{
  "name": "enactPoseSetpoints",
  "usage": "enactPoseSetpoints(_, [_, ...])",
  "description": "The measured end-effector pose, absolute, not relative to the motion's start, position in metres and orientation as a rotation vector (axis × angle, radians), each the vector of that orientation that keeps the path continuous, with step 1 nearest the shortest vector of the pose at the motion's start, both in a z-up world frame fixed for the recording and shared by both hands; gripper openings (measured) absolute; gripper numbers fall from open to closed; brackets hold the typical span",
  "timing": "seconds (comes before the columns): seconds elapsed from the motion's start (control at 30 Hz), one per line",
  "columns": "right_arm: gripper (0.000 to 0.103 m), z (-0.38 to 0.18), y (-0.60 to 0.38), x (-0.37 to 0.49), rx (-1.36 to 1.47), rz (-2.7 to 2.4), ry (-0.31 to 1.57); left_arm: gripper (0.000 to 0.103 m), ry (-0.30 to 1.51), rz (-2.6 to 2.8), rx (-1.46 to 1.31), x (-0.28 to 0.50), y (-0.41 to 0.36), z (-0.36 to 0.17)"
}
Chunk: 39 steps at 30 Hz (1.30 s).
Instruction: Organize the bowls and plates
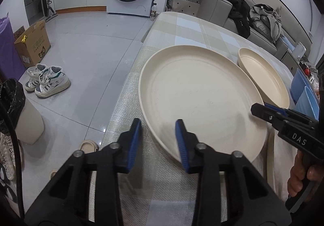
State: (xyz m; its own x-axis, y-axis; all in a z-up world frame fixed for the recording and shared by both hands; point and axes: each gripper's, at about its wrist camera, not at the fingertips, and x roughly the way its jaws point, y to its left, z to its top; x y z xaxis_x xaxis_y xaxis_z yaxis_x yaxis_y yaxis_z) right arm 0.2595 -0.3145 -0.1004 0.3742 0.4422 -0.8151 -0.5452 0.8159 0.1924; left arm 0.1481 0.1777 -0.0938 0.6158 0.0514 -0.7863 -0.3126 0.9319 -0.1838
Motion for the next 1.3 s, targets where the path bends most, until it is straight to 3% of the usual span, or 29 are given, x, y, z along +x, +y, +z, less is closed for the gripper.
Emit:
enactPoseSetpoints(0.13, [0.020,-0.097,-0.315,0.257,-0.141,0.616,0.980,0.025,0.890,0.213,-0.292,0.149,0.174,-0.092])
enactPoseSetpoints(1.3, [0.019,-0.032,-0.367,0.206,-0.122,0.564,0.840,0.025,0.801,0.137,-0.195,0.100,0.118,-0.018])
